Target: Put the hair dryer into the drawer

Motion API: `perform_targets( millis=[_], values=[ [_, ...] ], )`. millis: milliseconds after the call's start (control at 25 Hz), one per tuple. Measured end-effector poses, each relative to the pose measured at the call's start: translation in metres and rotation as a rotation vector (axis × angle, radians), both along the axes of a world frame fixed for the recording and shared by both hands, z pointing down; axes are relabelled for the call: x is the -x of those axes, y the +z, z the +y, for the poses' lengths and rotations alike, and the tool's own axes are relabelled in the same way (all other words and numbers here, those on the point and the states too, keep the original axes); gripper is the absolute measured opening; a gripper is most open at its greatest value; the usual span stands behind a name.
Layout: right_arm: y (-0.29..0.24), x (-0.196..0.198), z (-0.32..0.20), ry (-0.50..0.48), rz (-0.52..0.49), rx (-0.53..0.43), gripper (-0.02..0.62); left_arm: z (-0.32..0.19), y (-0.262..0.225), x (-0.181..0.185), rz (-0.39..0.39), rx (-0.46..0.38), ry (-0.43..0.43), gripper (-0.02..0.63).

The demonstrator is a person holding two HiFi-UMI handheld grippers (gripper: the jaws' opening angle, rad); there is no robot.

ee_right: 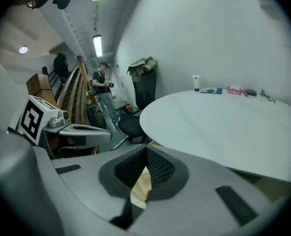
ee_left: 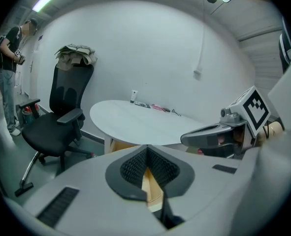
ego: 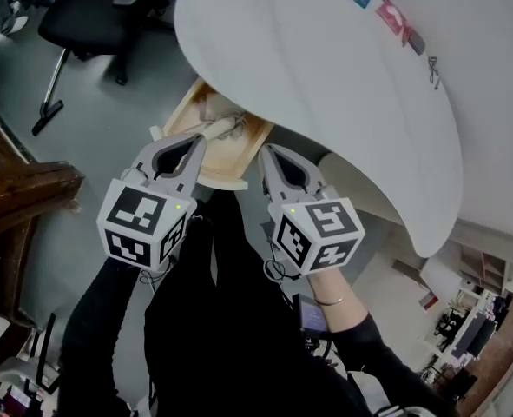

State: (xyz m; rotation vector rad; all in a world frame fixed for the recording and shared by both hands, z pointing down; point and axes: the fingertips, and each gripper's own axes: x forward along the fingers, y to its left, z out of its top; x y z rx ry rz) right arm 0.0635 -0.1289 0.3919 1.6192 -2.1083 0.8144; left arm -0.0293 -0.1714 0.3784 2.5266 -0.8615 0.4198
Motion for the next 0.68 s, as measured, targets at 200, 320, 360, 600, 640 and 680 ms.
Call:
perform_targets(
  millis=[200, 320, 360, 600, 640, 680],
  values=[
    [-0.016, 0.009, 0.01, -0.002, 0.015, -0.048, 0.002, 0.01, -0.016, 0.014, 0.02, -0.051, -0.015, 0.009],
    [-0.026, 0.011, 0.017, 0.0, 0.02, -0.089, 0.002, 0.016, -0.028, 0.024, 0.038, -0.081, -0.032, 0.009],
    [-0.03, 0.01, 0.02, 0.002, 0.022, -0.104, 0.002, 0.018, -0.032, 0.028, 0.046, -0.088, -0.041, 0.009],
    [-0.063, 0.01, 0.038, 0.026, 0.03, -0.182, 0.002, 0.031, -0.061, 0.051, 0.097, -0.117, -0.109, 0.009],
    [-0.069, 0.01, 0.041, 0.03, 0.031, -0.196, 0.002, 0.034, -0.065, 0.055, 0.106, -0.121, -0.12, 0.009],
    [-0.076, 0.01, 0.045, 0.035, 0.033, -0.21, 0.002, 0.037, -0.07, 0.058, 0.116, -0.126, -0.13, 0.009]
  ],
)
